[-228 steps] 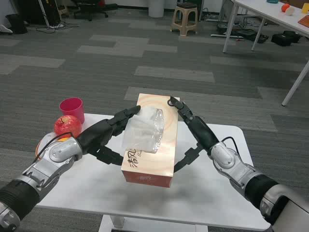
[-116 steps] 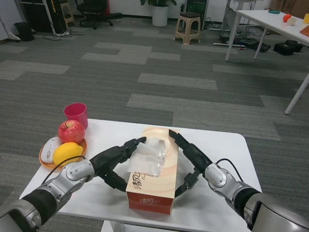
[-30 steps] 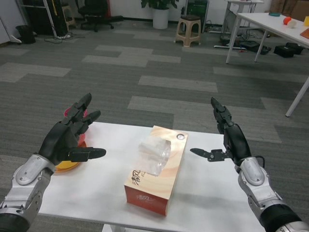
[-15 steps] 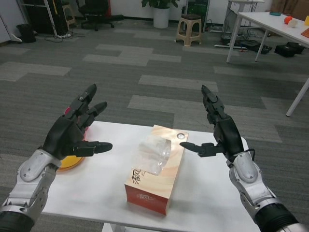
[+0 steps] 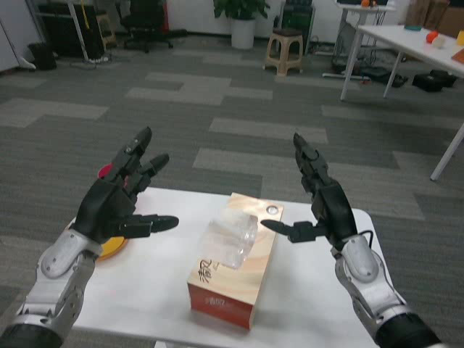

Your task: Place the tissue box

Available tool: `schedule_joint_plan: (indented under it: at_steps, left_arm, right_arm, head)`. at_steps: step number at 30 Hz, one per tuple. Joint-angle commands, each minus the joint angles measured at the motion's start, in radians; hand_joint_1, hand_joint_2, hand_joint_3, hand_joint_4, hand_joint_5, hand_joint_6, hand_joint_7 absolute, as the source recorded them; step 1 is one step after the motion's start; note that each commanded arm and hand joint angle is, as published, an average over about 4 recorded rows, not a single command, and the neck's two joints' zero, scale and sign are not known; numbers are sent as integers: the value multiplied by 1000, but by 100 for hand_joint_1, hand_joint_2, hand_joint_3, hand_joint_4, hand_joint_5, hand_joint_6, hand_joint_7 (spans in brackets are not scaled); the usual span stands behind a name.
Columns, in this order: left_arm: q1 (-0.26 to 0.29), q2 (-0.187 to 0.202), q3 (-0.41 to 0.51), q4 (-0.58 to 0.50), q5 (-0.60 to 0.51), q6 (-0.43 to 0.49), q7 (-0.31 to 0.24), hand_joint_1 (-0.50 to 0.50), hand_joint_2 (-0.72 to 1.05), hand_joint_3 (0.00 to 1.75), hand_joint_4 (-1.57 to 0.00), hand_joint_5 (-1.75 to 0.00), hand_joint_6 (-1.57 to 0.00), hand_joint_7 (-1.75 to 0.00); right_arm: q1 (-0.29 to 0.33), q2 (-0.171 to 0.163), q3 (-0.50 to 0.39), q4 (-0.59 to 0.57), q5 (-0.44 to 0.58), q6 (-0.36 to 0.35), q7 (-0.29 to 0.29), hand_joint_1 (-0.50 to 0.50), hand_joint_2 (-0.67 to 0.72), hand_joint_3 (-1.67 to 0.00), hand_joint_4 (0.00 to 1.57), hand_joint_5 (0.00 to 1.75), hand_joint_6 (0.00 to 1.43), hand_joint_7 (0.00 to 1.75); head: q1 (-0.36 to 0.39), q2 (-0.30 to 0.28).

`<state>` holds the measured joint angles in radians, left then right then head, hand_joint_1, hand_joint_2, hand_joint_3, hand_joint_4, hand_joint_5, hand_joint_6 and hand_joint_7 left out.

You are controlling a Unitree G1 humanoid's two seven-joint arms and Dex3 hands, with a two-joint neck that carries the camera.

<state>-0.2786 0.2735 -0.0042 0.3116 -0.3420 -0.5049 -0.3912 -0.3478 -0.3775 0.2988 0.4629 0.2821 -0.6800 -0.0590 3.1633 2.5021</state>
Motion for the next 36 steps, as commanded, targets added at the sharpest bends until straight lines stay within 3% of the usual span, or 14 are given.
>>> schedule_joint_plan:
  at_steps: [1,21,36]
  left_arm:
    - [-31,1,0,-1,-8,-12,2,50,69,4,0,-51,0,0]
    - [-98,15,-23,62,4,-53,8,50,69,7,0,-51,0,0]
    - [-111,-13,-9,81,24,-54,12,50,69,4,0,-51,0,0]
  right_arm:
    - [-22,0,3,-8,8,-3,-9,-46,-35,-56,0,0,0,7]
    - [-59,29,1,43,5,-9,-13,-46,-30,-56,0,0,0,7]
    - [-83,24,-1,48,5,-11,-15,-46,-29,-56,0,0,0,7]
  head:
    - [-25,16]
    - [-13,-5]
    - [10,2]
